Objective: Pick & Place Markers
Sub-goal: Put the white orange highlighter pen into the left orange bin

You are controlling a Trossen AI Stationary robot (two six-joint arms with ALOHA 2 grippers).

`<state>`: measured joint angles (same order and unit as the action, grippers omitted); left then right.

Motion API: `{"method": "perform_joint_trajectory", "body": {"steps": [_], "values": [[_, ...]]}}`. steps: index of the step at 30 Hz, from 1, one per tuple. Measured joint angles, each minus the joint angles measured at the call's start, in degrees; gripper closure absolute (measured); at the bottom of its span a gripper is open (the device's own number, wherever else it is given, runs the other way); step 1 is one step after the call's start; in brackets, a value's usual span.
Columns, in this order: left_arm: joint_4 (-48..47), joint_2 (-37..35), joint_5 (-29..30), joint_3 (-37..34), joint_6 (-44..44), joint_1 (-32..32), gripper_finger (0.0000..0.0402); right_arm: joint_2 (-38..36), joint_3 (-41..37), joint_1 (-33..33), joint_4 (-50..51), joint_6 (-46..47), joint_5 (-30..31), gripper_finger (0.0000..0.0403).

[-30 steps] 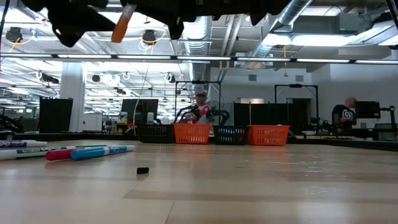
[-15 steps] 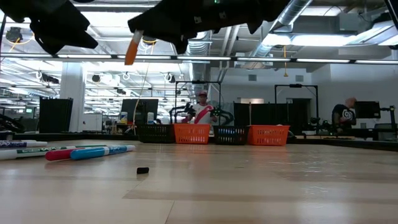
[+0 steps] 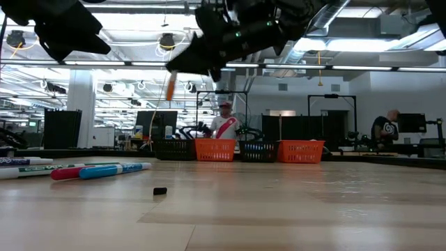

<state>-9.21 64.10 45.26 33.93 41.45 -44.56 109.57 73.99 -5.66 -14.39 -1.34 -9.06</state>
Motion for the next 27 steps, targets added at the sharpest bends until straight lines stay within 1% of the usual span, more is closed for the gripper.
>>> {"method": "perform_joint_trajectory", "body": {"steps": [6,11,14,19,22,24,27], "values": [[0.2,0.1,1.9,-1.4,1.9,0.1,0.0224,-0.2,3.6,-7.3,8.4,0.0,0.0,0.0377],[0.2,0.1,2.3,-4.7,6.9,1.5,0.0224,-0.3,5.3,-14.1,13.2,1.2,0.0,0.0375],[0.4,0.1,2.3,-5.6,8.7,2.6,0.0224,-0.2,5.3,-18.0,13.6,2.9,-0.1,0.0377],[1.0,0.1,2.3,-5.7,8.8,3.6,0.0224,1.2,5.3,-23.6,15.5,5.6,-0.6,0.0376],[1.6,0.1,2.3,-5.7,8.8,3.6,0.0224,1.7,5.3,-26.0,16.0,6.9,-1.1,0.0372],[1.9,0.1,2.3,-5.7,8.7,3.7,0.0224,2.8,5.5,-26.9,14.4,7.8,-1.8,0.0373],[2.8,0.1,2.3,-5.7,8.5,3.7,0.0224,4.2,5.3,-27.5,14.5,8.4,-3.6,0.0377]]}}
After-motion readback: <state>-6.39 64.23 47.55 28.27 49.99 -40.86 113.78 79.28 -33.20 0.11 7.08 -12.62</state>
